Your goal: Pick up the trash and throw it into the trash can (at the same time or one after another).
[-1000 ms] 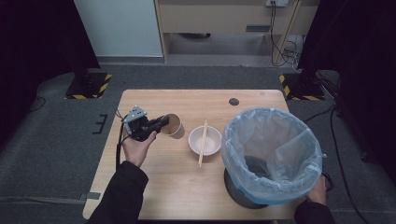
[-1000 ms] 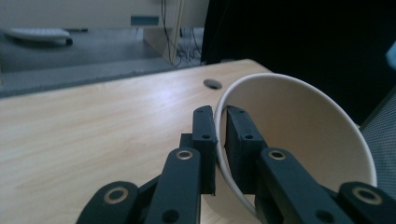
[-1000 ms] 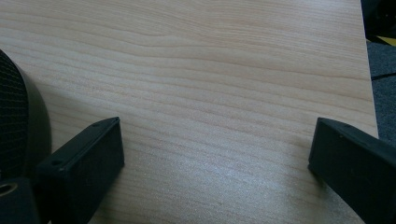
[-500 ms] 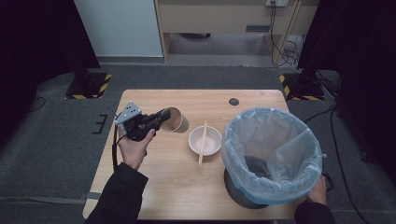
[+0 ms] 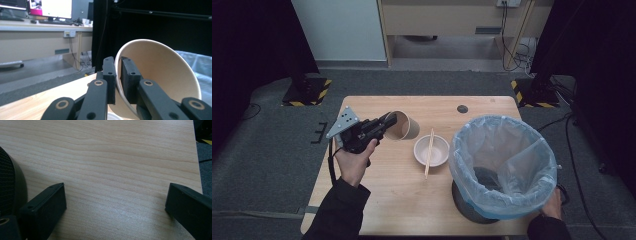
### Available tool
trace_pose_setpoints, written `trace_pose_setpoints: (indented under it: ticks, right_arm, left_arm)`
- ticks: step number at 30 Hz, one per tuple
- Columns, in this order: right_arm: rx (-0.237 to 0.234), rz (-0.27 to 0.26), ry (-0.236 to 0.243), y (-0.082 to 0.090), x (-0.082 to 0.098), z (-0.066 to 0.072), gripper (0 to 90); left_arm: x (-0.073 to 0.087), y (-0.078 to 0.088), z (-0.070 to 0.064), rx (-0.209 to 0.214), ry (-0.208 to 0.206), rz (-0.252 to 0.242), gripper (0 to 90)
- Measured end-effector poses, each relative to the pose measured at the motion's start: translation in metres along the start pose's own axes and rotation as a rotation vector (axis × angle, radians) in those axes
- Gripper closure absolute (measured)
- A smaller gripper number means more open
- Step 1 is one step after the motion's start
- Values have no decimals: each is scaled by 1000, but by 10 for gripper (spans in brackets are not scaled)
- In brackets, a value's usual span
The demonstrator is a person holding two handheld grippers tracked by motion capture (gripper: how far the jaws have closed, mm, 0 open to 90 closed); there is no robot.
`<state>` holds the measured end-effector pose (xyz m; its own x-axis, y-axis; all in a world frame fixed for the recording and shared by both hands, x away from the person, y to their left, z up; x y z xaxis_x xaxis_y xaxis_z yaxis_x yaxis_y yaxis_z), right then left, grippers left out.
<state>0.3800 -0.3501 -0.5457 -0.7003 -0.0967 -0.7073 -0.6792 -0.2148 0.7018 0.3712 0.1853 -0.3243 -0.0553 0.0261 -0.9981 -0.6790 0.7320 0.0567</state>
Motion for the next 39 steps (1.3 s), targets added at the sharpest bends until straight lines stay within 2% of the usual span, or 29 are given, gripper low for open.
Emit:
trace_pose_setpoints:
  ticks: [5, 16, 20, 25, 39]
  right_arm:
    - [0, 0, 0, 0, 0, 0, 34]
    - [0, 0, 0, 0, 0, 0, 34]
    - [0, 0, 0, 0, 0, 0, 34]
    - [0, 0, 0, 0, 0, 0, 34]
    - [0, 0, 0, 0, 0, 0, 34]
  left_arm:
    - [-11, 2, -14, 31, -22, -30, 822]
    - [-24, 4, -31, 79, -44, -72, 822]
    - [-30, 2, -39, 109, -59, -91, 822]
    - [-43, -5, -51, 149, -68, -132, 822]
    - [-62, -26, -74, 204, -94, -162, 822]
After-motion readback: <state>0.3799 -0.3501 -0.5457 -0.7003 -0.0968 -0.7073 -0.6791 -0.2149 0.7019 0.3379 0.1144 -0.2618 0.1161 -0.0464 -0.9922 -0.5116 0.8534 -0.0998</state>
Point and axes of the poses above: each handheld gripper's, and its own axes: y roughly backward along the jaws, x roughly out of its underside, z roughly to its left, the point moved 1 cm from there along -y, roughly forward along the jaws, and after that the axes turned 6 degrees about -y, right-handed, at the moved point
